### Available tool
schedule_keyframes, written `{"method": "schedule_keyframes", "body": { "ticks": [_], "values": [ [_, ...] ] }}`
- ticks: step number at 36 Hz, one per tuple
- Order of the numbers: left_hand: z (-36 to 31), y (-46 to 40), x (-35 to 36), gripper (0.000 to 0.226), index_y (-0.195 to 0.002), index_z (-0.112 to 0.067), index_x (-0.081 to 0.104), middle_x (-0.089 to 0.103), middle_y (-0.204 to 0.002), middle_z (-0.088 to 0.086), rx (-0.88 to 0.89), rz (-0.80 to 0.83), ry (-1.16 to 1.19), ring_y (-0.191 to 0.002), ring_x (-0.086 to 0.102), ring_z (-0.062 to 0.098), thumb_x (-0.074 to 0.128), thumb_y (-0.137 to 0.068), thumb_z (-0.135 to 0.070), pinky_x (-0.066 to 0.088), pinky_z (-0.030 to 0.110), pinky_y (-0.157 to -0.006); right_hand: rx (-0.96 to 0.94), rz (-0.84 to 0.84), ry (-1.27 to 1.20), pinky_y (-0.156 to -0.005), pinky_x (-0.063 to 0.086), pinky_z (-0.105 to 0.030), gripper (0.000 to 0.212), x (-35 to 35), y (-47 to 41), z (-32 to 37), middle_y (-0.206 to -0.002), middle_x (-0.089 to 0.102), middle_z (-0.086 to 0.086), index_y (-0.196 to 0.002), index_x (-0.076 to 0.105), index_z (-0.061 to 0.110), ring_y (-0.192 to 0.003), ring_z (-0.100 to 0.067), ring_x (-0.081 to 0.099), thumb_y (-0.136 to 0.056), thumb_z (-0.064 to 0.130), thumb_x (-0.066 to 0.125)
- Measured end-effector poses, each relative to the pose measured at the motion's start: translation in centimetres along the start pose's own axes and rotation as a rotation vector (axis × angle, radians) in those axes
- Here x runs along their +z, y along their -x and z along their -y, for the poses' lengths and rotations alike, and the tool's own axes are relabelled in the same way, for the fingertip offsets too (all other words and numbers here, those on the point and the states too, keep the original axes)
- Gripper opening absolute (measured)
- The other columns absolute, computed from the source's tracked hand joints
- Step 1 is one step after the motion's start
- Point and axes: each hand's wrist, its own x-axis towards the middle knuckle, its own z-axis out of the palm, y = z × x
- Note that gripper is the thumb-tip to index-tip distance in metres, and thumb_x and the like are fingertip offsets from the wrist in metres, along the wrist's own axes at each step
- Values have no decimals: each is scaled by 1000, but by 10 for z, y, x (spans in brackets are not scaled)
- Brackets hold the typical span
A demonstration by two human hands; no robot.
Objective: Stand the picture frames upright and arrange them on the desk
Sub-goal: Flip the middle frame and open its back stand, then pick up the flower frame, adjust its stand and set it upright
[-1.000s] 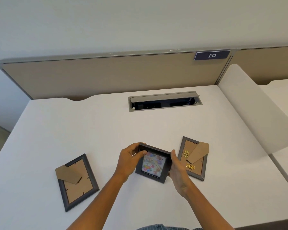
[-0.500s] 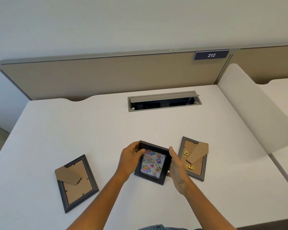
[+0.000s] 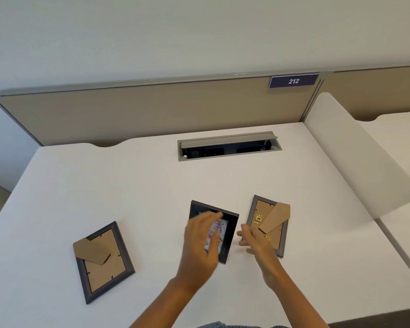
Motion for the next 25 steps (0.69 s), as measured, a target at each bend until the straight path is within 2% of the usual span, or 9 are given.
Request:
{"method": "schedule_keyframes", "body": {
  "ticks": [2, 4, 5, 9, 12, 14, 16, 20, 25],
  "values": [
    [-10, 6, 16, 41, -140, -18, 59, 59, -137, -11, 29, 118, 42, -132, 55, 16, 64, -101, -7, 47, 29, -110, -34, -53, 39, -99, 54, -31, 55, -10, 2, -4, -130, 72, 9, -135, 66, 32, -120, -13, 69, -98, 72, 59],
    [-16, 9, 32, 35, -136, -26, 59, 58, -131, -19, -26, 262, 72, -124, 57, 9, 62, -104, -15, 52, 24, -102, -61, -120, 96, -86, 49, -16, 37, -19, 4, -9, -129, 69, 9, -136, 65, 30, -114, -10, 66, -105, 50, 61],
    [-17, 10, 41, 33, -135, -31, 58, 57, -129, -23, -75, 340, 75, -121, 57, 6, 60, -104, -20, 53, 22, -99, -73, -163, 136, -83, 47, -14, 35, -24, 3, -12, -129, 68, 6, -138, 64, 27, -110, -11, 65, -106, 42, 63],
    [-10, 10, 75, 36, -131, -47, 46, 47, -130, -32, -285, 529, 30, -121, 52, -2, 61, -103, -32, 52, 25, -105, -71, -307, 276, -85, 52, -23, 33, -42, -1, -30, -129, 73, -6, -135, 67, 17, -106, -19, 67, -104, 29, 71],
    [-8, 5, 96, 52, -147, -38, 37, 40, -154, -15, -448, 581, -33, -141, 47, 12, 62, -102, -33, 44, 30, -114, -52, -349, 349, -92, 55, -29, 38, -55, -2, -39, -136, 68, -8, -138, 65, 13, -114, -23, 67, -103, 26, 72],
    [-10, 0, 108, 61, -155, -31, 31, 33, -163, -8, -501, 611, -75, -148, 41, 16, 63, -102, -32, 40, 29, -115, -49, -360, 388, -91, 53, -28, 38, -62, -3, -45, -136, 68, -9, -136, 65, 13, -113, -22, 66, -102, 27, 73],
    [-9, -4, 120, 67, -158, -28, 27, 28, -167, -6, -534, 636, -101, -152, 36, 19, 63, -101, -33, 38, 33, -118, -31, -347, 410, -93, 49, -28, 39, -67, -3, -48, -136, 67, -10, -136, 64, 13, -113, -20, 60, -101, 26, 74],
    [7, -5, 145, 80, -161, -29, 20, 26, -169, -2, -600, 653, -160, -156, 31, 24, 65, -96, -44, 39, 45, -123, -6, -311, 425, -103, 45, -30, 52, -74, -3, -52, -148, 61, -9, -149, 55, 12, -135, -28, 57, -102, 22, 74],
    [29, -6, 165, 91, -164, -22, 13, 21, -172, 5, -677, 634, -208, -158, 23, 29, 67, -94, -46, 34, 49, -125, -16, -280, 425, -107, 53, -38, 56, -77, -14, -67, -147, 64, -5, -150, 54, 17, -132, -26, 58, -99, 27, 76]
  ]
}}
